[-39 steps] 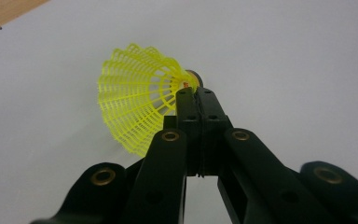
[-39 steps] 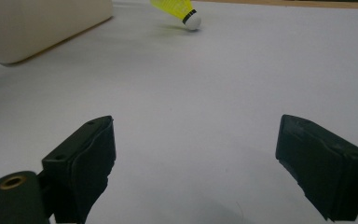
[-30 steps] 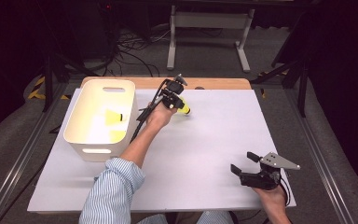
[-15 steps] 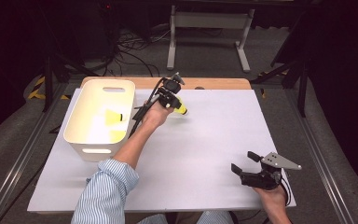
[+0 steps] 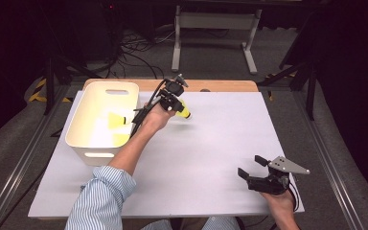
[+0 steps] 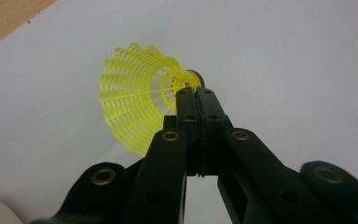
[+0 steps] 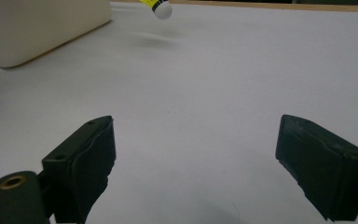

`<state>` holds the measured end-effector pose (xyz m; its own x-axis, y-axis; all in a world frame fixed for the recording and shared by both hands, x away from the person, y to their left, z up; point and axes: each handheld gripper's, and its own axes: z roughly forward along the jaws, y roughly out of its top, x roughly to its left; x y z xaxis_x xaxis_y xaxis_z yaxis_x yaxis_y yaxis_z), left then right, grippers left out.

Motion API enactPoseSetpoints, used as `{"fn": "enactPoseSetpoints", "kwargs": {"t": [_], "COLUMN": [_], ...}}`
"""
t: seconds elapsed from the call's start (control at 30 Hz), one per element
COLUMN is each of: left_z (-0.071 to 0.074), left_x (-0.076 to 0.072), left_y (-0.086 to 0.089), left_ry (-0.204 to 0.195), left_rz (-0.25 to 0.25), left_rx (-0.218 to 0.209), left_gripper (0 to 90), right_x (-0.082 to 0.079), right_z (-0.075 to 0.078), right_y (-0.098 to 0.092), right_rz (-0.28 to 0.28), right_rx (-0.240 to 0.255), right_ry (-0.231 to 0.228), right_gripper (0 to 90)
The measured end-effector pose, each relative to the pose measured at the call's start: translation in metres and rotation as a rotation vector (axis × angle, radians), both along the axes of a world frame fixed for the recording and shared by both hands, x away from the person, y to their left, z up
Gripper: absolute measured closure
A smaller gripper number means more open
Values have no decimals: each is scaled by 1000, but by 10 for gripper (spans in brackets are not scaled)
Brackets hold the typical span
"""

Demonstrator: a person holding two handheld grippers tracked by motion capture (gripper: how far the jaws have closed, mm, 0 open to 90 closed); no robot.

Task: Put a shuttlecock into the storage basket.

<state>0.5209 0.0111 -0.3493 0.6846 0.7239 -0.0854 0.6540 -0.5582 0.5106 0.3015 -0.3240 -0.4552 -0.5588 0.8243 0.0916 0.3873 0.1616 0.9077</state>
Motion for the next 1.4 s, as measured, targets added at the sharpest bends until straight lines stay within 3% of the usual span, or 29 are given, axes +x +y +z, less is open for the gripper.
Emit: {"fn": "enactPoseSetpoints", "kwargs": {"t": [0.37, 1.4], "left_z": [6, 16], "left_x": [-8, -21], "left_y": [8, 22], "left_ry": [0, 1], "left_rz": [-1, -16], "left_rx": [-27, -43], "left_gripper": [900, 900], "right_x": [0, 0], "right_z": [0, -1], "right_y": [0, 1], "right_rz": [-6, -5], "right_rx": [-2, -16], "right_ry": [9, 7], "right_gripper": [128, 131]}}
